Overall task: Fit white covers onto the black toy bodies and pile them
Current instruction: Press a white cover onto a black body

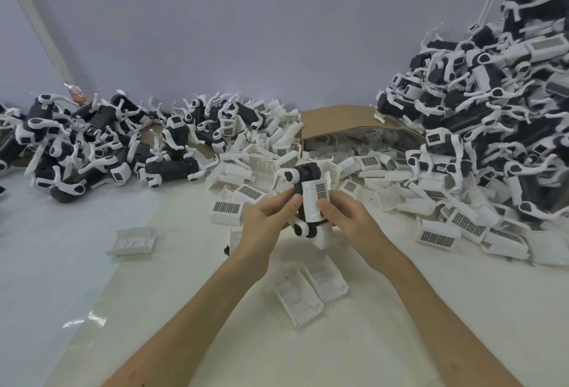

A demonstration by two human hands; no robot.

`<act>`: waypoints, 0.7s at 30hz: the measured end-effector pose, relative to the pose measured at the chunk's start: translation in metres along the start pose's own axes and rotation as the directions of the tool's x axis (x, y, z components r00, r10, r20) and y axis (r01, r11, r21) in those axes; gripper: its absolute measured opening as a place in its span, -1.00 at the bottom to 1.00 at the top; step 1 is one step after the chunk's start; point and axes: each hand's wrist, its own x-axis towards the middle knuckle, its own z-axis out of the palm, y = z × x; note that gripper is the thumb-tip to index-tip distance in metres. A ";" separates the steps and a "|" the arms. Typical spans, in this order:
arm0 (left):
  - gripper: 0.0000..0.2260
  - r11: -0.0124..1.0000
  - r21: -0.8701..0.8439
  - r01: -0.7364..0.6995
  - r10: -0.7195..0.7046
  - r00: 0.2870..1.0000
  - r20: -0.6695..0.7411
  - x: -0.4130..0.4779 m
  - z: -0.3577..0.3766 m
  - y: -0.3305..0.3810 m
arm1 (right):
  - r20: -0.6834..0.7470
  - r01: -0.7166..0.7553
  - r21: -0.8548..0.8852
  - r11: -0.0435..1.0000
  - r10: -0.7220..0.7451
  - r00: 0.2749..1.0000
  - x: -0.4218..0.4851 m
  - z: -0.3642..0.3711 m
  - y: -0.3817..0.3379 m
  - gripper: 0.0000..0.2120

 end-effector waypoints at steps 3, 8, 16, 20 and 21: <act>-0.78 0.999 0.053 0.010 -0.012 0.999 0.032 -0.001 0.000 0.001 | -0.023 0.024 0.010 1.000 -0.024 0.999 -0.001 0.003 -0.002 -0.71; -0.67 0.980 0.177 -0.095 0.062 0.982 0.181 0.000 0.005 0.001 | -0.076 0.073 0.055 0.996 -0.069 0.995 -0.001 0.003 -0.003 -0.68; -0.56 0.937 0.278 -0.212 0.169 0.971 0.170 0.002 0.003 -0.007 | -0.081 0.075 0.039 0.996 -0.071 0.994 -0.001 0.004 -0.005 -0.71; -0.54 0.949 0.237 -0.210 0.174 0.971 0.165 0.001 0.004 -0.008 | -0.047 0.031 0.096 0.995 -0.026 0.999 -0.003 0.001 -0.005 -0.71; -0.53 0.949 0.238 -0.206 0.169 0.972 0.165 0.001 0.004 -0.008 | -0.045 0.016 0.100 0.995 -0.011 0.999 -0.004 0.001 -0.006 -0.69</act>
